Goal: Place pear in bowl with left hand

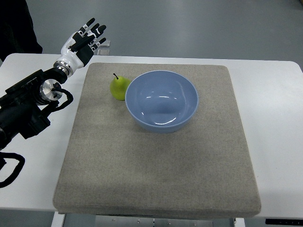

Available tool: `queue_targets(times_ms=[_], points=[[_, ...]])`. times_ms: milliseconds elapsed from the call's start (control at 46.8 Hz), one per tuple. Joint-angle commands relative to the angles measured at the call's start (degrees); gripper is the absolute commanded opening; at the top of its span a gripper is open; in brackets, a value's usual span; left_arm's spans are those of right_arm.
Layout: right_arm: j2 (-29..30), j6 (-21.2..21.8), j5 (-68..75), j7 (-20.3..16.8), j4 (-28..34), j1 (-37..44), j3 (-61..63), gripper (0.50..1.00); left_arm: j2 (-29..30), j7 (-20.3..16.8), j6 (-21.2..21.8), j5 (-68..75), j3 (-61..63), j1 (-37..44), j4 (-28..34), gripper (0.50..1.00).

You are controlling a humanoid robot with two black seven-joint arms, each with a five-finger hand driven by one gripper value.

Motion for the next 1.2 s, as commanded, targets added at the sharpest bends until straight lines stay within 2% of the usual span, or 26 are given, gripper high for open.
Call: queue_targets(times_ms=[0,150,1025,1175], points=[[0.00,0.04,0.00,0.00,0.00,0.00,0.00,0.926,0.00,0.00,0.01,-0.03,0.00,0.00,0.06,0.992],[0.00,-0.04,0.00,0.00,0.00,0.00,0.00,0.926,-0.17,-2.11,0.10,-0.47,-1.93,0.17,0.06,0.992],[0.00,-0.04,0.00,0.00,0.00,0.00,0.00,0.926,-0.26,-2.29,0.80,0.15,-1.58,-0.09,-0.02,0.992],[0.00,0.04,0.00,0.00,0.00,0.00,0.00,0.926,0.62,-2.11,0.80,0.85,-1.23,-0.18,-2.04,0.992]])
